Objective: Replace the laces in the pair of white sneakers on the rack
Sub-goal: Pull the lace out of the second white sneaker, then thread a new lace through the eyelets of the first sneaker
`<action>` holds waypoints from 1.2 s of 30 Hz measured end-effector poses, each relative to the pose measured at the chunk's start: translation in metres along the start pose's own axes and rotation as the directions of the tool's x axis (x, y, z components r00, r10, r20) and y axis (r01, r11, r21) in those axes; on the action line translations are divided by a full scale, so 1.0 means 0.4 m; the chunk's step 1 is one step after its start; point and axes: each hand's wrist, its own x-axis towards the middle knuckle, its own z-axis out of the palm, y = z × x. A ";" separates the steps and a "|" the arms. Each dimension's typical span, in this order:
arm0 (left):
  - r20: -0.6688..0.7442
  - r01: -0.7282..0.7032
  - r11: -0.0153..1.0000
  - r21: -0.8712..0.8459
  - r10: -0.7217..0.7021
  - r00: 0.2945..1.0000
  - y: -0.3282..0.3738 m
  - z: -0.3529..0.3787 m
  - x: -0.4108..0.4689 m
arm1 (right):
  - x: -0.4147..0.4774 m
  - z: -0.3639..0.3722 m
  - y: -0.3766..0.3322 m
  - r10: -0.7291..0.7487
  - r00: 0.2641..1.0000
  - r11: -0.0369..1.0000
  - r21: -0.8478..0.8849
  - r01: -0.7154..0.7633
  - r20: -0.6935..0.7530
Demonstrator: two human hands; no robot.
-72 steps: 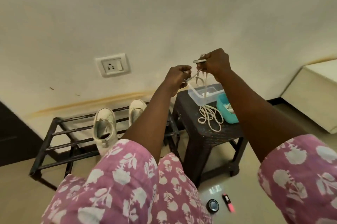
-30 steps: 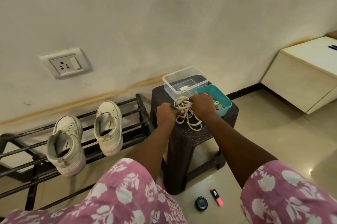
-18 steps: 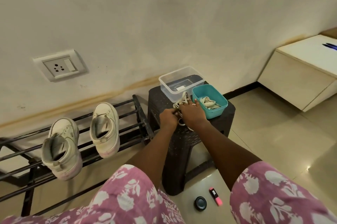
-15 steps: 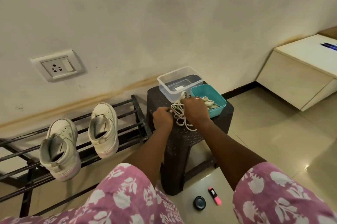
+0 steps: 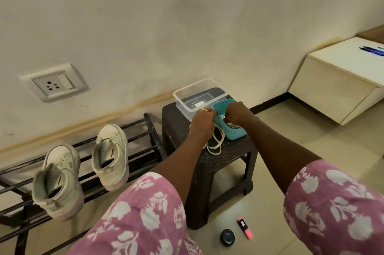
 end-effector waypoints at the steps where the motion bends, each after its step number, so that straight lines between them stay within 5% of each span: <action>1: 0.013 -0.036 0.996 0.078 0.035 0.999 -0.003 0.005 0.003 | 0.005 0.006 -0.003 -0.009 1.000 0.999 -0.031 0.009 0.001; 8: 0.003 -0.099 0.962 0.253 0.101 0.995 -0.012 0.020 0.015 | 0.031 0.040 0.001 -0.020 0.999 0.991 -0.133 0.025 0.044; 15: -0.016 -0.117 0.970 0.212 0.124 0.992 -0.011 0.019 0.018 | 0.035 0.019 0.003 -0.020 1.000 0.999 -0.031 0.020 0.006; 20: -0.093 0.001 0.990 -0.140 -0.014 0.996 -0.008 -0.032 0.023 | 0.025 -0.125 -0.006 -0.071 0.997 0.993 0.089 0.073 -0.026; 23: -0.090 0.128 0.895 -0.426 -0.183 0.979 0.008 -0.086 0.014 | -0.005 -0.225 -0.041 -0.086 0.996 0.975 0.204 0.089 -0.024; 29: 0.075 0.235 0.625 -0.745 -0.271 0.960 0.030 -0.205 -0.035 | -0.115 -0.325 -0.179 -0.152 0.988 0.641 0.758 0.123 -0.032; 34: -0.060 0.181 0.612 -0.770 -0.351 0.935 -0.010 -0.318 -0.110 | -0.205 -0.343 -0.296 -0.270 0.960 0.371 0.928 0.030 0.077; 36: -0.108 0.180 0.687 -0.704 -0.354 0.929 -0.038 -0.366 -0.149 | -0.241 -0.343 -0.335 -0.328 0.937 0.294 0.956 -0.020 0.121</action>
